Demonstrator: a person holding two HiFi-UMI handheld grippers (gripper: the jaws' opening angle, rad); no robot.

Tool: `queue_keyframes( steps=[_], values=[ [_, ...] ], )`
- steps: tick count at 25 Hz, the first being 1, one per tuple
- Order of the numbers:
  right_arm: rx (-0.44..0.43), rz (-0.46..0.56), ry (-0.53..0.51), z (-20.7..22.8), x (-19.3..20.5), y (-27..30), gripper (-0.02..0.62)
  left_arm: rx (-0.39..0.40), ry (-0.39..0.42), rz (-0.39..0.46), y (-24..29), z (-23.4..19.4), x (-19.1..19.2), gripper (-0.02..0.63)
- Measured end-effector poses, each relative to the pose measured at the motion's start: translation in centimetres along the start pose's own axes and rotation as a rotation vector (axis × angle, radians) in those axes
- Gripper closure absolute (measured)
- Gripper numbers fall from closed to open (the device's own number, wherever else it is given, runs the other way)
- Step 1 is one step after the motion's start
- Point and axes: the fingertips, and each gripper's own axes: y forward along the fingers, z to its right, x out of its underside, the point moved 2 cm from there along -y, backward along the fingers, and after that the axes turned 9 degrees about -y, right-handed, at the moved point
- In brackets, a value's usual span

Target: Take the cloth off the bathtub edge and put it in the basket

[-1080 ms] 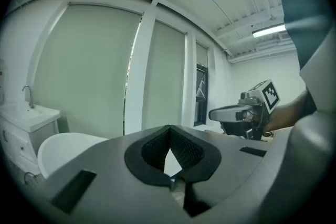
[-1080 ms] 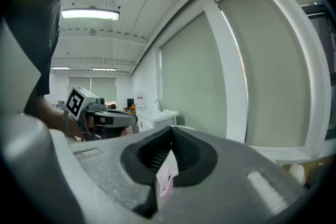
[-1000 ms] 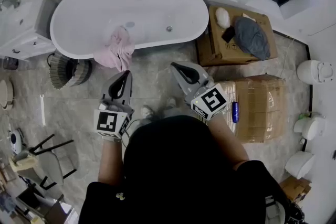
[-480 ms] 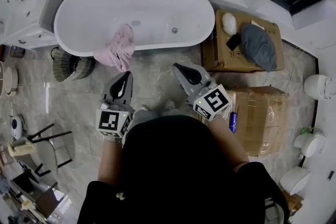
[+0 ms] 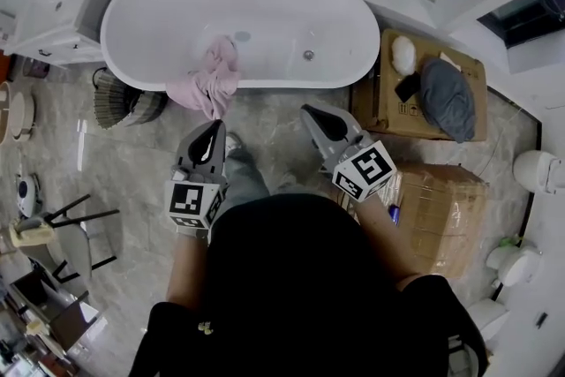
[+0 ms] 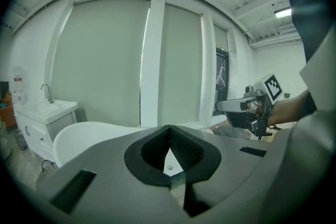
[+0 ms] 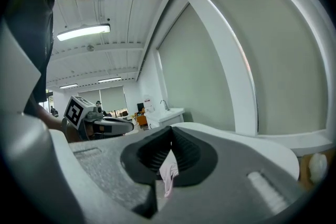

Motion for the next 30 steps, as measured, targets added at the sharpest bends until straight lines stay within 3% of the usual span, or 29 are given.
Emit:
queue_keyframes(
  steps=[5,18,23,30],
  values=[
    [-0.019,-0.029,-0.007,0.2,-0.4,6.7,0.598,-0.006,-0.003,0.017,1.4,-6.2,-1.3,0.594],
    [-0.06,-0.076,-0.024,-2.7,-2.3,27.6,0.598,-0.024,-0.063,0.008,2.6,-26.8,-4.1,0.592],
    [-0.086,-0.114,-0.029,-3.6,-1.8,32.1,0.598,-0.048,-0.076,-0.013,2.3,-31.1,-3.7,0.592],
    [-0.161,-0.209,-0.033,-4.3,0.8,36.1,0.598,-0.117,-0.147,-0.045,1.3,-34.0,-1.2,0.592]
  ],
)
